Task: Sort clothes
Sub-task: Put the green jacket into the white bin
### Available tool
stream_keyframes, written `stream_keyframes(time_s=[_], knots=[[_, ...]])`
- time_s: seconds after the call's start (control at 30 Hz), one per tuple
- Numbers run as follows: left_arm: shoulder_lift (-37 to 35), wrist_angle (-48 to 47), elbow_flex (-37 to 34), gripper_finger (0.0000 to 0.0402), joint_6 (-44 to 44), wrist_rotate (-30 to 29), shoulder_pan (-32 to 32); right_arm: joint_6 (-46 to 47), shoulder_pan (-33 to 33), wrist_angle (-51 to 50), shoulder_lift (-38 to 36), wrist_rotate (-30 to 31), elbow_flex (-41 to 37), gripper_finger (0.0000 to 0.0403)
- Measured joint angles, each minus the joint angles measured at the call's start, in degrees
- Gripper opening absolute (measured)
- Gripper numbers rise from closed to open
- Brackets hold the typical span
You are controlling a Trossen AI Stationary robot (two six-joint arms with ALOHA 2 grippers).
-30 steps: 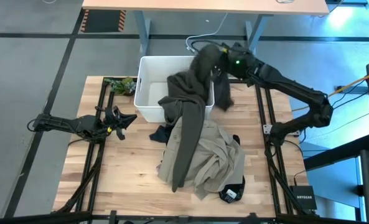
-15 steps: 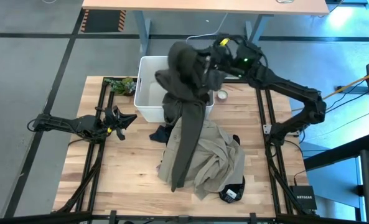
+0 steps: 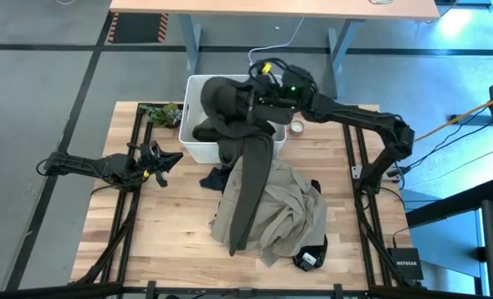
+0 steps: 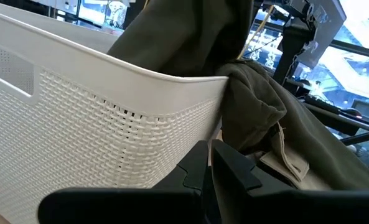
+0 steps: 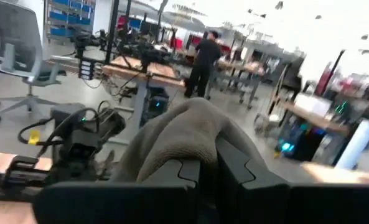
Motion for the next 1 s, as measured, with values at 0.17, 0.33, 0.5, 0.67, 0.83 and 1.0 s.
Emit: stream_keyframes(time_s=[0.17, 0.33, 0.5, 0.67, 0.83, 1.0], knots=[[0.0, 0.0, 0.0, 0.0015, -0.3, 0.0, 0.0, 5.3, 0.0, -3.8, 1.9, 4.6, -0.1, 0.0035], [0.0, 0.0, 0.0, 0.0015, -0.4, 0.0, 0.0, 5.8, -0.9, -19.5, 1.2, 6.1, 6.1, 0.0098], [0.0, 0.0, 0.0, 0.0015, -0.5, 0.0, 0.0, -2.2, -0.8, -48.7, 1.0, 10.1, 21.1, 0.0169], [0.0, 0.0, 0.0, 0.0015, -1.9, 0.0, 0.0, -6.2, -0.8, -73.9, 0.8, 19.1, 35.0, 0.0203], [0.0, 0.0, 0.0, 0.0015, -2.6, 0.0, 0.0, -5.8, -0.9, -86.0, -0.8, 27.7, 38.6, 0.0204], [0.0, 0.0, 0.0, 0.0015, -2.6, 0.0, 0.0, -4.8, -0.9, -91.6, -1.0, 27.9, 38.3, 0.02]])
